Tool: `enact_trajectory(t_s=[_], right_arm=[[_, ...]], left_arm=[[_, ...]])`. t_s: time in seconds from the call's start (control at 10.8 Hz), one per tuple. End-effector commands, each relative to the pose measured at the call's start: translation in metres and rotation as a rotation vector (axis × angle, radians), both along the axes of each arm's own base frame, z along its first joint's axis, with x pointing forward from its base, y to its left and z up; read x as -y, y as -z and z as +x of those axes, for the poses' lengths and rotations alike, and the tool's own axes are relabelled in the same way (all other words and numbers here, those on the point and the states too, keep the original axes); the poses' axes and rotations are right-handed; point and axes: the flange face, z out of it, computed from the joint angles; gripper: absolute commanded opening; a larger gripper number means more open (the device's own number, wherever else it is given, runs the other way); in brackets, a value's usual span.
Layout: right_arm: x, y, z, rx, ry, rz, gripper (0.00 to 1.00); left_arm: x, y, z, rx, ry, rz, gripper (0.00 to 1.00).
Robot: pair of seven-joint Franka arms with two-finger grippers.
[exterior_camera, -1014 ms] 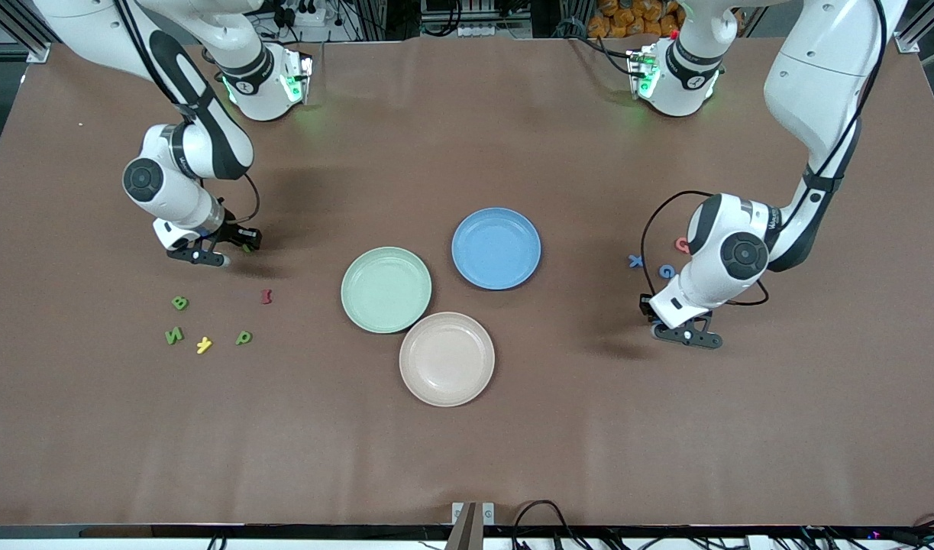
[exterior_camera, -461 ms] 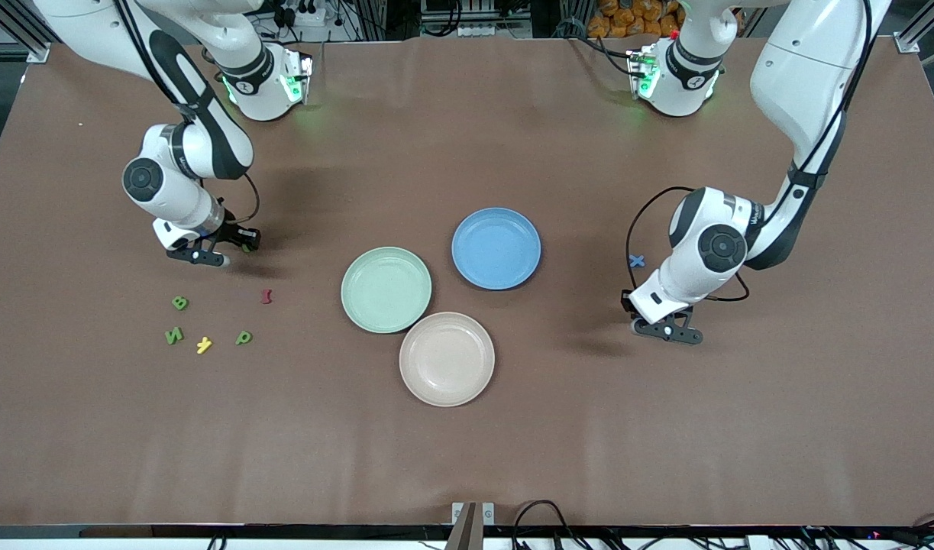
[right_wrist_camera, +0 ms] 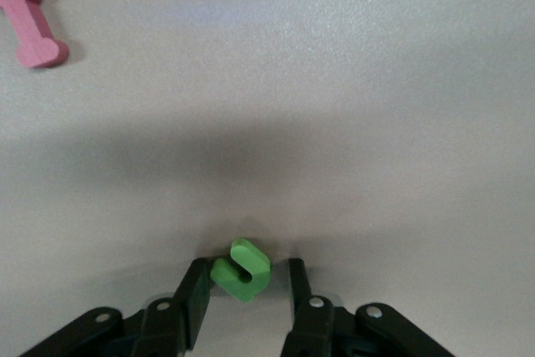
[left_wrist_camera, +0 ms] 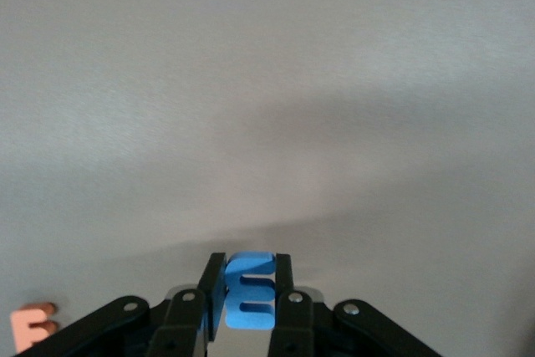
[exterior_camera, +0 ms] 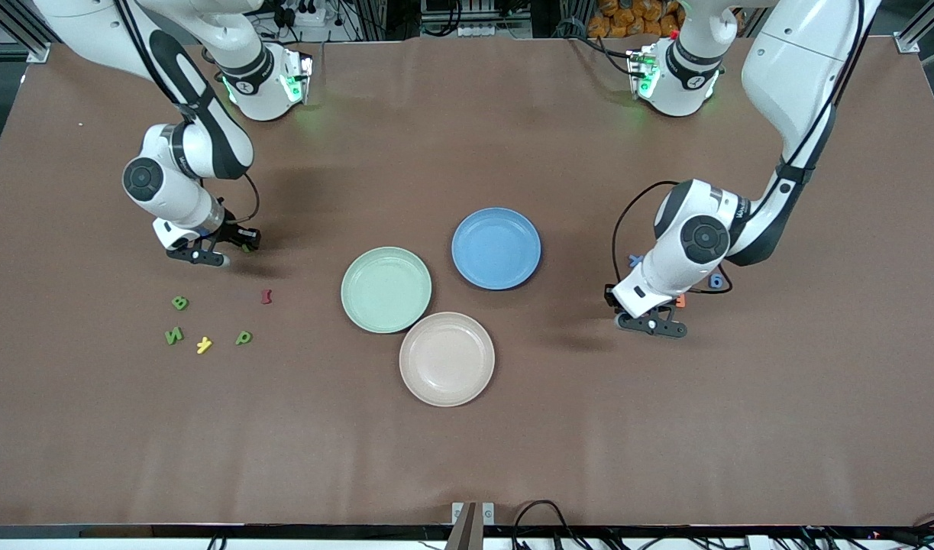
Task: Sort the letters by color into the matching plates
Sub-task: 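Carry the blue E to the blue plate with the left gripper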
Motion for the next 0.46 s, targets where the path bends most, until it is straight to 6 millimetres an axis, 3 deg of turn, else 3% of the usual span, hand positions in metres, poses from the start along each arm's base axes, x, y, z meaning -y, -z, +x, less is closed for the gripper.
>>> enact_trajectory(t_s=[0.0, 0.37], right_arm=[[0.002, 0.011, 0.0, 0.032, 0.001, 0.001, 0.48], [0.001, 0.012, 0.001, 0.032, 0.001, 0.002, 0.45]], left_arm=[[0.025, -0.025, -0.007, -0.024, -0.031, 0.028, 0.0], [0.047, -0.031, -0.016, -0.047, -0.063, 0.025, 0.0]])
